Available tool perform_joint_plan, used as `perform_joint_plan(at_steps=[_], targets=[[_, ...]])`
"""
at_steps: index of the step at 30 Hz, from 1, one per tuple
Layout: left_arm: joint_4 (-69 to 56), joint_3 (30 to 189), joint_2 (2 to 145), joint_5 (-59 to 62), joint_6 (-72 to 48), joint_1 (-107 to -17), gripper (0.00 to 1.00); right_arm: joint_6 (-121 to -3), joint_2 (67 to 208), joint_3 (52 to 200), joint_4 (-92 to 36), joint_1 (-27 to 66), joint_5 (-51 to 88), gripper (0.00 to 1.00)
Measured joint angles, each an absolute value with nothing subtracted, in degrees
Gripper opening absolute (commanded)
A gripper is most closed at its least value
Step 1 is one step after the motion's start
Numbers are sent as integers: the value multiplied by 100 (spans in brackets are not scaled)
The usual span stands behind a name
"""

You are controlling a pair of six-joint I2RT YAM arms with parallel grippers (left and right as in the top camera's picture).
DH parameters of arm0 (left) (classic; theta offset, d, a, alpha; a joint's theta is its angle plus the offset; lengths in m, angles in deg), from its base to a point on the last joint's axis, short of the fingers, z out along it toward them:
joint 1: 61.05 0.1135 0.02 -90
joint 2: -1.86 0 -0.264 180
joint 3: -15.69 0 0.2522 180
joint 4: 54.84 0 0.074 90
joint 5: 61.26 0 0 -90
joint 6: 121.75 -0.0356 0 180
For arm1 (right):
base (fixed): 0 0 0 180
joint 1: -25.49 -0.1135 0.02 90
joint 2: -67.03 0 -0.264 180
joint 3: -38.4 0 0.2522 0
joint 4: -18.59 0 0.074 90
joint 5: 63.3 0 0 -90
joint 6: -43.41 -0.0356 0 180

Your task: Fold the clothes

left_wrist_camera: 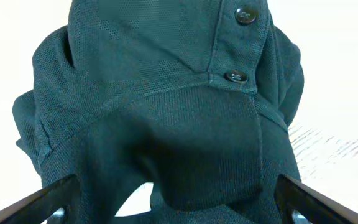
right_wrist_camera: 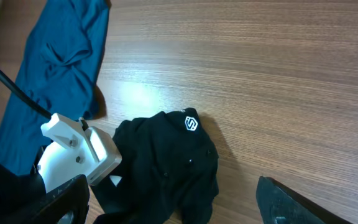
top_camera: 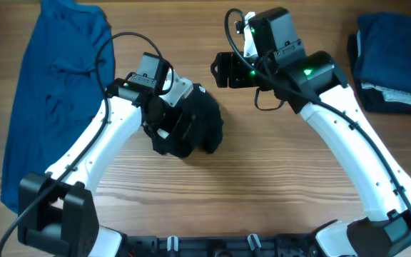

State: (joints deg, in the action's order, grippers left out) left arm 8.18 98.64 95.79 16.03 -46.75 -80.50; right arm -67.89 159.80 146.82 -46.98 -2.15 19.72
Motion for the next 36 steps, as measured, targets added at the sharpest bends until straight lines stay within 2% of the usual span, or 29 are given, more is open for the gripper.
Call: perform_joint_plan(at_steps=[1,2,5,7,8,11,16,21,27,30,31,32,33,36], targets=[[816,9864,9586,1592,-4719,-8050,50,-6789,15980,14682,-4698,-215,1972,87],[798,9864,9627,1570,-4719,-8050,38,-6789,15980,14682,-4696,-215,1972,87],[787,9864,9828,1554,-4765,-8052,32,-6789,15980,14682,-4687,-215,1972,87],[722,9864,9984,1561,-4758,-8052,10,-6789,15980,14682,-4683,-215,1972,87],[654,9864,10043,1616,-4765,-8052,4,-6789,15980,14682,-4683,-215,1972,87],[339,9864,10091,2077,-4518,-8056,4,-6789,15980,14682,-4679,-215,1972,87],[-172,9930,10091,3596,-3519,-8054,4,-6787,15980,14682,-4661,-215,1972,87],[-843,10039,9988,4267,-3171,-8050,4,-6787,15980,14682,-4659,-215,1972,87],[-819,10068,9962,4693,-3088,-8039,4,-6789,15980,14682,-4661,-215,1972,87],[-249,10087,9962,4798,-3055,-8039,5,-6767,15980,14682,-4663,-215,1972,87],[134,10094,9962,4822,-2994,-8039,13,-6745,15980,14679,-4661,-215,1972,87],[337,10096,9962,4840,-2896,-8036,33,-6726,15980,14668,-4661,-215,1974,87],[523,10103,9962,4850,-2760,-8032,41,-6726,15983,14649,-4661,-215,1972,87],[964,10105,9960,4864,-2417,-7958,54,-6726,16079,14616,-4816,-215,1968,84]])
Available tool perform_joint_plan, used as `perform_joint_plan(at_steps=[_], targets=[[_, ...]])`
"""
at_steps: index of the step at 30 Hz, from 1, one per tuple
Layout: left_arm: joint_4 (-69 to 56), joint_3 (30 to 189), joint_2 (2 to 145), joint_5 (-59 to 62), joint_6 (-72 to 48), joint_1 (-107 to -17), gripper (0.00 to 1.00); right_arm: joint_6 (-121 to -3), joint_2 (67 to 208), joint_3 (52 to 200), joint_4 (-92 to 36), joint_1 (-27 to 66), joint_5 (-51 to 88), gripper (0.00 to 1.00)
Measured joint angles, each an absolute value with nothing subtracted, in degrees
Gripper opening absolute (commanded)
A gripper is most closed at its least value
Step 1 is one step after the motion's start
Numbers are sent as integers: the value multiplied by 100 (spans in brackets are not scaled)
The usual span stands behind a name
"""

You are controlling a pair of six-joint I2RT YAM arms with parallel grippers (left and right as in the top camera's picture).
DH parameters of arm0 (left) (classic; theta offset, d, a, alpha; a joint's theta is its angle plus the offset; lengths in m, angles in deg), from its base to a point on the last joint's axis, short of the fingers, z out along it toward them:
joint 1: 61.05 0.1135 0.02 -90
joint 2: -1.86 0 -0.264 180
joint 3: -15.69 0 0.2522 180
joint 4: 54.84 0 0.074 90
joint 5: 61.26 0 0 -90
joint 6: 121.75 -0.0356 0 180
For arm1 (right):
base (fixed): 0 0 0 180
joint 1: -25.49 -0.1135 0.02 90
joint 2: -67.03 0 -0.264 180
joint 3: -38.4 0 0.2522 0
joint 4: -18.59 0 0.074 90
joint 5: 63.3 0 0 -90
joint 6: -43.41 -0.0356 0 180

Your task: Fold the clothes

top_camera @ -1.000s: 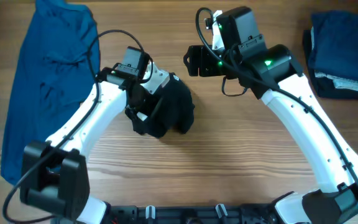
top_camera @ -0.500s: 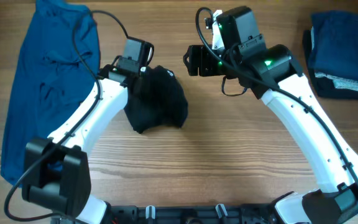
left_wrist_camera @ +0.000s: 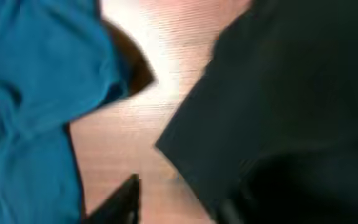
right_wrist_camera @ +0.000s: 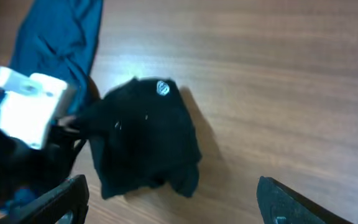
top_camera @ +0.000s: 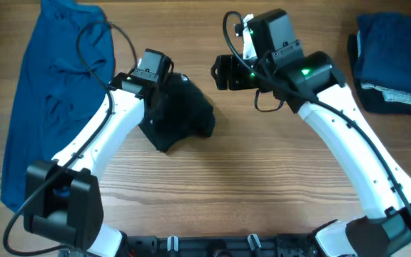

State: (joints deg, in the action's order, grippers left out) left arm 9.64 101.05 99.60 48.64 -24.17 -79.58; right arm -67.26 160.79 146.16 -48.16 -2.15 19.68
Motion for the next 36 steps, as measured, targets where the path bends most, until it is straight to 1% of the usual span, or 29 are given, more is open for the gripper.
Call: perform_joint_plan(at_steps=[2,4,6,7,12,14,18,21,26,31,32,34,35,36], targets=[[1108,10105,9960,4844,-2063,-7800,56,-6754,16302,14616,-4897,-215,1865,78],[1124,10105,9960,4711,-1888,-7636,54,-6879,16656,14599,-4980,-215,1633,67],[1117,10105,9960,4389,-1781,-7448,54,-7073,16970,14588,-5116,-215,1441,51],[1104,10105,9960,4271,-1755,-7379,53,-7198,17115,14577,-5203,-217,1360,47],[925,10105,9960,3797,-1696,-7186,51,-7427,17591,14561,-5297,-458,1120,47],[861,10105,9960,3624,-1676,-7186,48,-7567,17672,14561,-5210,-691,1061,47],[818,10105,9960,3449,-1639,-7186,38,-8208,17810,14301,-4504,-1166,997,46],[818,10105,9960,3417,-1617,-7186,34,-8754,18070,13801,-4045,-1273,975,46],[818,10105,9960,3373,-1615,-7186,34,-9303,18170,13359,-3256,-1262,984,46],[818,10105,9960,3371,-1615,-7186,33,-9519,18168,13276,-2716,-1262,1015,44],[816,10105,9960,3371,-1615,-7186,33,-9539,18168,13276,-2624,-1262,1023,43],[818,10105,9960,3371,-1615,-7186,33,-9565,18170,13276,-2548,-1264,1026,38],[816,10105,9960,3371,-1615,-7186,33,-9569,18170,13276,-2541,-1271,1037,34],[816,10105,9960,3371,-1615,-7186,33,-9598,18168,13276,-2530,-1275,1061,25]])
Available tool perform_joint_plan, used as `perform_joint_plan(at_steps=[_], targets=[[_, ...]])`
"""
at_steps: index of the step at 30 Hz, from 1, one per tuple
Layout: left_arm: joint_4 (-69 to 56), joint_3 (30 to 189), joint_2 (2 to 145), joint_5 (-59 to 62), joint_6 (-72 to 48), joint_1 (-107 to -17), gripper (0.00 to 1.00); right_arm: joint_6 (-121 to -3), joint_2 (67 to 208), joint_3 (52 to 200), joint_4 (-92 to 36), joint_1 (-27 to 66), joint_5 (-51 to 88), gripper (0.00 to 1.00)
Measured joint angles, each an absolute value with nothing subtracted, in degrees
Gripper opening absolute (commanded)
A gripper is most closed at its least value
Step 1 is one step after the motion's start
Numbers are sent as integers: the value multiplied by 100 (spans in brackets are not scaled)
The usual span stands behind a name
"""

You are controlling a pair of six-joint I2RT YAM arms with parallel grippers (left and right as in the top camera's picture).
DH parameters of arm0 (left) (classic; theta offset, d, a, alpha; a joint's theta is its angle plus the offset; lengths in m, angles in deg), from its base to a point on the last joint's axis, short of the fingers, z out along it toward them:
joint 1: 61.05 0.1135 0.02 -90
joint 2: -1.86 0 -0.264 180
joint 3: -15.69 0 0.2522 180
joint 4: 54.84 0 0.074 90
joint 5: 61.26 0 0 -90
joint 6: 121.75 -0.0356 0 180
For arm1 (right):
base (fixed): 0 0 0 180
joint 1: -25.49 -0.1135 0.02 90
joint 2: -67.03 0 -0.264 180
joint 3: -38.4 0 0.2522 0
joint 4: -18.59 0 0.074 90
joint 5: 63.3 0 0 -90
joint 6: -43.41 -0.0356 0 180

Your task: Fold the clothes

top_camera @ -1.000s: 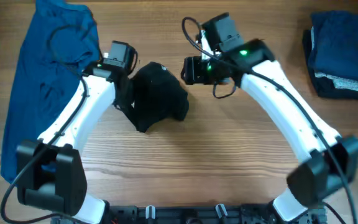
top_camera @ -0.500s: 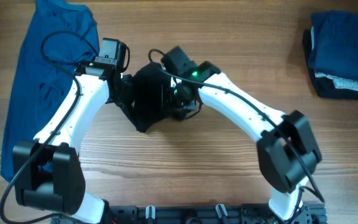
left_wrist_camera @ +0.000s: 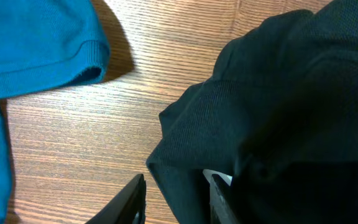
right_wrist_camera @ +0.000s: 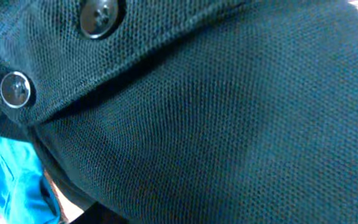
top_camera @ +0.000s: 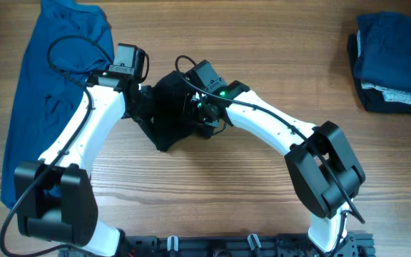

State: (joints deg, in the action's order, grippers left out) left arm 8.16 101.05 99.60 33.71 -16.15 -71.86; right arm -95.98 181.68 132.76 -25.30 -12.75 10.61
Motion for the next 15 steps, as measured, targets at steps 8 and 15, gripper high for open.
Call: perform_joint_plan(at_steps=[8,15], targets=[[818,10105,9960,3373,-1617,-7186,31,-9602,18168,13276,-2598,-1448,1214,4],[818,10105,9960,3373,-1617,-6926,27,-9429,18168,13276,-3708,-1498,615,4]])
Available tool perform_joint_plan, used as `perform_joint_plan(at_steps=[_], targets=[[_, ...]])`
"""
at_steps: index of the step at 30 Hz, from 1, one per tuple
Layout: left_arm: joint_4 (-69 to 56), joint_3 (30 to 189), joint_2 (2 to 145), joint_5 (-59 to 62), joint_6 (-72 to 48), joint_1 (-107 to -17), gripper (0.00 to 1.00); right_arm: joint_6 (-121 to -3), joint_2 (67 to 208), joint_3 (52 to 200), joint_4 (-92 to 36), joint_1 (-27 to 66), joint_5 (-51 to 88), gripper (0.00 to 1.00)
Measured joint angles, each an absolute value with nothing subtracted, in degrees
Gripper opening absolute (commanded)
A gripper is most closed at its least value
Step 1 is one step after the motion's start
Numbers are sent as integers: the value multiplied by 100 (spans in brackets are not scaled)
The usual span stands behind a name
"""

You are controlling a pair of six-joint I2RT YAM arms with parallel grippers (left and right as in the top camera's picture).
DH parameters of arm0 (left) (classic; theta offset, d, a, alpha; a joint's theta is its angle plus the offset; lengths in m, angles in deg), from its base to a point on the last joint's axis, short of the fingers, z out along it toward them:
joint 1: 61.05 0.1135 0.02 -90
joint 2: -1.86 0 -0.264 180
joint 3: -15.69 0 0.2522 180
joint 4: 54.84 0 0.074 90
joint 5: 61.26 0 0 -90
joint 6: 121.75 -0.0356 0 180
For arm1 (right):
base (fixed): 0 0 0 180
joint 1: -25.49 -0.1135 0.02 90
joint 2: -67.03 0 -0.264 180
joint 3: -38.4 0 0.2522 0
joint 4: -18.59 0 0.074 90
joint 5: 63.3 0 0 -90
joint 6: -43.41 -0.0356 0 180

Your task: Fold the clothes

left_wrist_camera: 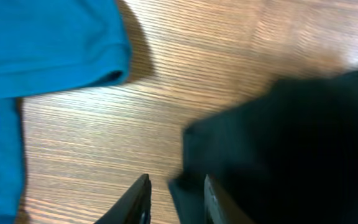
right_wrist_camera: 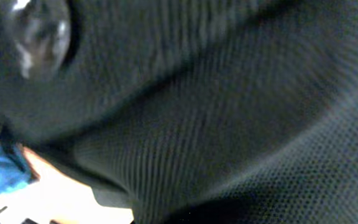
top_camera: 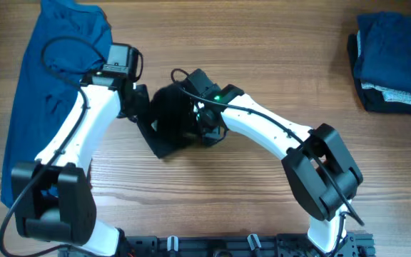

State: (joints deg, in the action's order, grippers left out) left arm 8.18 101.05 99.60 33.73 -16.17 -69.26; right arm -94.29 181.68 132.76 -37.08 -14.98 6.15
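A crumpled black polo shirt (top_camera: 168,127) lies mid-table between both arms. My left gripper (top_camera: 140,113) is at its left edge; in the left wrist view the fingers (left_wrist_camera: 174,200) stand narrowly apart with the shirt's edge (left_wrist_camera: 278,143) between them. My right gripper (top_camera: 204,126) is buried in the shirt's right side. Black mesh fabric (right_wrist_camera: 204,112) and a button (right_wrist_camera: 39,28) fill the right wrist view, hiding the fingers.
A blue shirt (top_camera: 52,86) lies spread along the table's left side, its hem (left_wrist_camera: 55,56) close to my left gripper. A folded stack of dark blue clothes (top_camera: 394,61) sits at the far right.
My left gripper has shifted slightly left with the shirt's edge, drawing the cloth out that way. The right gripper stays in the shirt's right side, the fabric now closer to its camera.
At first the left gripper stood open over the bunched black shirt and the right arm hovered open, high behind it. Then the shirt lay further back-left with the left gripper on it. Later the right gripper had come down into the shirt, and both now grip it.
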Motion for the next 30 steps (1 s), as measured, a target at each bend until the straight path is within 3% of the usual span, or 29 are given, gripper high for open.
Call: perform_joint_plan(at_steps=[1,2,3,6,9,11,12,13,20,25,30], targets=[[818,10105,9960,3377,-1615,-6865,26,-9405,18168,13276,-3826,-1507,597,5],[813,10105,9960,3377,-1617,-6808,27,-9386,18168,13276,-3890,-1513,597,13],[816,10105,9960,3377,-1617,-6767,26,-9373,18168,13276,-3865,-1524,599,30],[776,10105,9960,3377,-1615,-6697,26,-9228,18168,13276,-3719,-1535,597,38],[778,10105,9960,3375,-1615,-6697,27,-9047,18166,13276,-3726,-1535,597,54],[778,10105,9960,3375,-1615,-6697,31,-8909,18033,13276,-3813,-1529,641,85],[783,10105,9960,3373,-1615,-6697,31,-8848,17888,13276,-3881,-1515,702,96],[802,10105,9960,3355,-1615,-6697,31,-8772,17622,13276,-3938,-1470,792,99],[1318,10105,9960,2368,-1613,-6697,38,-8302,15681,13497,-3927,-189,1214,99],[1229,9596,9907,1205,-1576,-6697,38,-7897,15696,13504,-3855,677,1233,100],[162,8413,9881,776,-1375,-6697,38,-7615,15696,13504,-3798,878,1218,99]])
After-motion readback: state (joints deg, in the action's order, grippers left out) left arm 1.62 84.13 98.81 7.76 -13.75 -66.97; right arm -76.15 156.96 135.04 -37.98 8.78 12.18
